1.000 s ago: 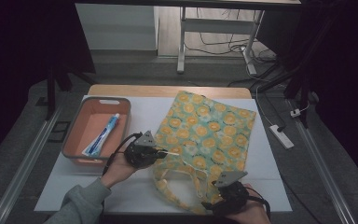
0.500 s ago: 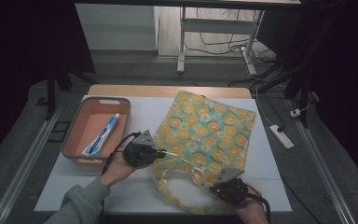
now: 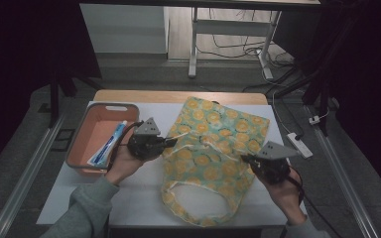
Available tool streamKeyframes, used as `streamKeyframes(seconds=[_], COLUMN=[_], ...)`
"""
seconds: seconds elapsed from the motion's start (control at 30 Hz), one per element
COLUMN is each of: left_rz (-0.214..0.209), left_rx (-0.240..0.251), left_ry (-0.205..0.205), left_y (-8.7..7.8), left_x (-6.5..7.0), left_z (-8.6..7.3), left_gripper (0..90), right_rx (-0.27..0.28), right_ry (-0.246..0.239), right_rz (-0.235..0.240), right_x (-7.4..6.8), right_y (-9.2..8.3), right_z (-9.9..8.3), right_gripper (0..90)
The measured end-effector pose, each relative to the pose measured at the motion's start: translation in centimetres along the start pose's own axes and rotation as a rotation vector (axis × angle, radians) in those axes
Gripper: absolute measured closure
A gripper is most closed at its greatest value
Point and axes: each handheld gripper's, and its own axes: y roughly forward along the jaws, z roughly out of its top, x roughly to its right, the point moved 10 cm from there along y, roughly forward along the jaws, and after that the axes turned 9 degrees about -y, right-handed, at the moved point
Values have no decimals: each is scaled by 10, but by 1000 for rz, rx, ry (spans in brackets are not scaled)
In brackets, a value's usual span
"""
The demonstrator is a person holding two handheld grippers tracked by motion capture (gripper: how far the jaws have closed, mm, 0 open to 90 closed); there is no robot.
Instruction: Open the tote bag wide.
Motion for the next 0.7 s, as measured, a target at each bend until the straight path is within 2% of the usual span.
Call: streamKeyframes(seconds=[0.03, 0.1, 0.13, 0.17, 0.2, 0.23, 0.27, 0.3, 0.47, 0.7], left_rz=[34, 44, 49, 48, 52, 61, 65, 73, 84, 74], left_rx=[-4, -10, -15, -21, -26, -33, -40, -62, -112, -179], left_ry=[2, 0, -8, -20, -29, -36, -43, -54, -70, -83], left_y=[8, 13, 19, 24, 30, 35, 41, 52, 72, 93], left_x=[-7, -11, -14, -17, -20, -24, -27, -34, -44, -48], left_z=[5, 6, 6, 6, 6, 5, 4, 2, -5, -20], left_gripper=[880, 879, 879, 879, 879, 879, 879, 879, 878, 878], right_rx=[-10, -27, -27, -61, -81, -81, -119, -136, -207, -312], right_ry=[18, 55, 55, 82, 93, 93, 100, 104, 149, 155], right_rz=[-3, -4, -4, -6, -6, -6, -10, -9, 14, 79], right_x=[9, 26, 26, 39, 44, 44, 51, 54, 60, 47], right_y=[6, 19, 19, 34, 42, 42, 56, 62, 84, 99], right_z=[-1, -7, -7, -15, -20, -20, -30, -35, -55, -86], right_gripper=[894, 894, 894, 894, 894, 894, 894, 894, 894, 893])
